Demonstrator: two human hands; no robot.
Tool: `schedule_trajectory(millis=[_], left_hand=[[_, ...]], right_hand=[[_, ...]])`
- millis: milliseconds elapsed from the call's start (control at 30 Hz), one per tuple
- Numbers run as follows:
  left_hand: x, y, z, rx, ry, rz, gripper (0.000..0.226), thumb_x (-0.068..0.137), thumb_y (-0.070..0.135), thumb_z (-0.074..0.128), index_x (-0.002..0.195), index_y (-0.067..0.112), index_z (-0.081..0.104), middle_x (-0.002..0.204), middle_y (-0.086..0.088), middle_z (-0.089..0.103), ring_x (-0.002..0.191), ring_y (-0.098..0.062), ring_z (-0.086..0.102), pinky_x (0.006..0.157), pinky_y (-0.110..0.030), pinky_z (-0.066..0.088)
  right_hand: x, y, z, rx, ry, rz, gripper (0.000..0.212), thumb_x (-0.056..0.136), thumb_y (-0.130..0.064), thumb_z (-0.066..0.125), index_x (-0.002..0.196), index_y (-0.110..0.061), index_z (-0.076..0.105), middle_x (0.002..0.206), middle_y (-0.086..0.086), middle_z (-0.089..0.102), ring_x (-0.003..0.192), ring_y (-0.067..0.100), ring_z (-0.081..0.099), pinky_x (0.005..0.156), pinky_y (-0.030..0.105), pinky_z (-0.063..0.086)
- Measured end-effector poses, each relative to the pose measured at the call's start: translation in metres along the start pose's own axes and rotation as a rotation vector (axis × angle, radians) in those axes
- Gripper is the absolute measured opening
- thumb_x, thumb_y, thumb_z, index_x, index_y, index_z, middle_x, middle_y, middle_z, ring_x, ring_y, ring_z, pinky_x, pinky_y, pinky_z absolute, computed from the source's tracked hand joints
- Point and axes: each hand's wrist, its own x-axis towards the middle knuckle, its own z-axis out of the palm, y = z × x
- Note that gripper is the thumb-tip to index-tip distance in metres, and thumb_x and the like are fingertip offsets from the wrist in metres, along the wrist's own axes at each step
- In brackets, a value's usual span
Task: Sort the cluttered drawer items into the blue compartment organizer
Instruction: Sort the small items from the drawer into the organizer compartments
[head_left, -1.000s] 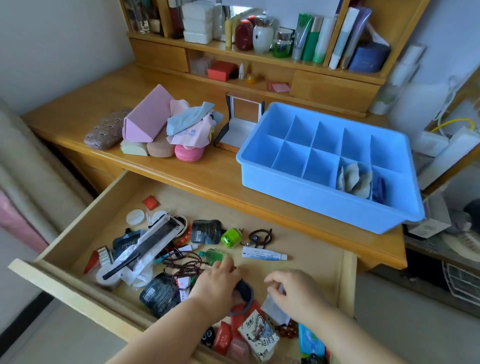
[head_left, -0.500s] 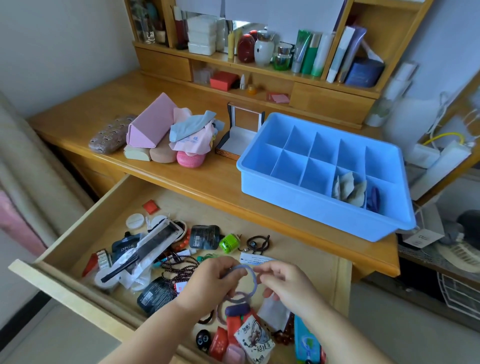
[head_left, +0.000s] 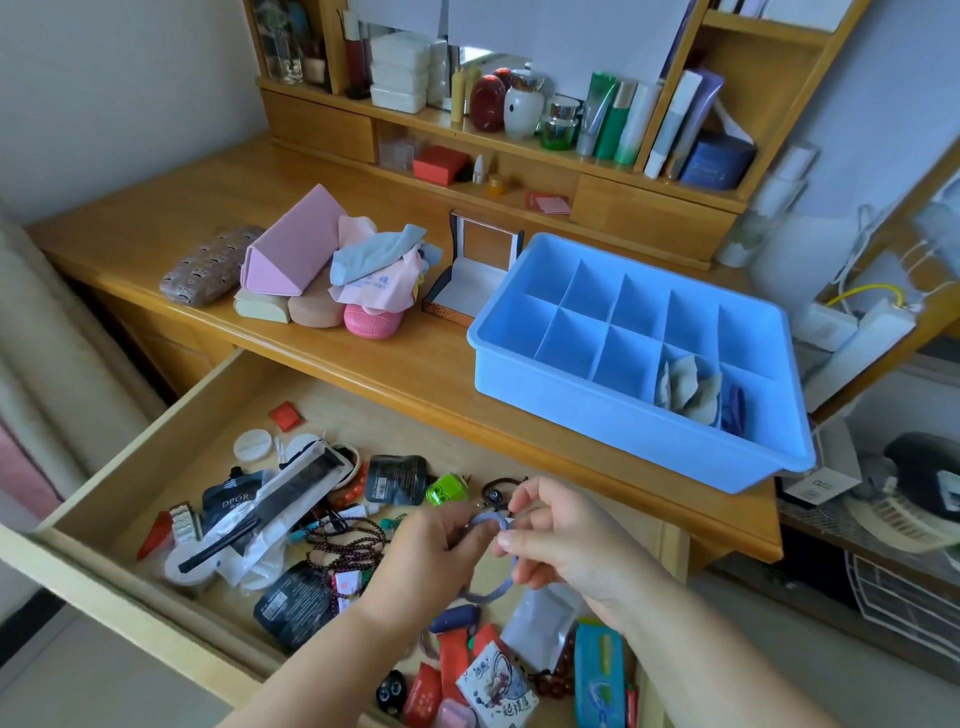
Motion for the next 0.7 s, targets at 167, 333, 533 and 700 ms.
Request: schedule_trajectory(millis=[167, 333, 533, 700], left_hand=[[0.007, -0.034, 0.004, 0.240, -0.172, -0.047, 0.015, 0.092, 0.035, 0.057, 0.105, 0.031, 0.063, 0.085, 0.008, 0.066, 0.067, -0.004, 0.060, 0.066, -0.022, 0.052], [0.015, -0.051, 0.012, 0.853, -0.481, -0.089, 0.022, 0.091, 0.018, 0.051, 0.113, 0.016, 0.056, 0.117, -0.003, 0.052, 0.100, -0.024, 0.058, 0.081, -0.035, 0.050], [0.019, -0.048, 0.026, 1.160, -0.604, -0.047, 0.027, 0.086, 0.005, 0.052, 0.113, 0.010, 0.053, 0.118, -0.011, 0.053, 0.103, -0.031, 0.058, 0.073, -0.036, 0.042], [0.009, -0.045, 0.014, 0.857, -0.329, -0.018, 0.014, 0.090, 0.016, 0.049, 0.099, 0.017, 0.059, 0.108, 0.001, 0.055, 0.085, -0.017, 0.060, 0.070, -0.030, 0.049]], right_hand=[[-0.006, -0.049, -0.035, 0.099, 0.309, -0.388, 0.034, 0.087, -0.003, 0.060, 0.069, -0.031, 0.063, 0.074, 0.002, 0.072, 0.059, 0.011, 0.066, 0.056, 0.020, 0.050], [0.011, -0.118, -0.080, 0.068, 0.538, -0.661, 0.020, 0.085, -0.006, 0.056, 0.079, -0.024, 0.061, 0.074, -0.002, 0.072, 0.062, 0.011, 0.066, 0.059, 0.019, 0.052], [0.086, -0.136, -0.061, 0.246, 0.462, -0.274, 0.015, 0.092, -0.001, 0.052, 0.084, -0.013, 0.057, 0.075, 0.006, 0.068, 0.057, 0.009, 0.065, 0.052, 0.019, 0.051], [0.085, -0.116, -0.053, -0.130, 0.558, -0.267, 0.009, 0.090, -0.015, 0.059, 0.089, -0.024, 0.060, 0.089, -0.005, 0.065, 0.062, 0.007, 0.067, 0.052, 0.019, 0.051]])
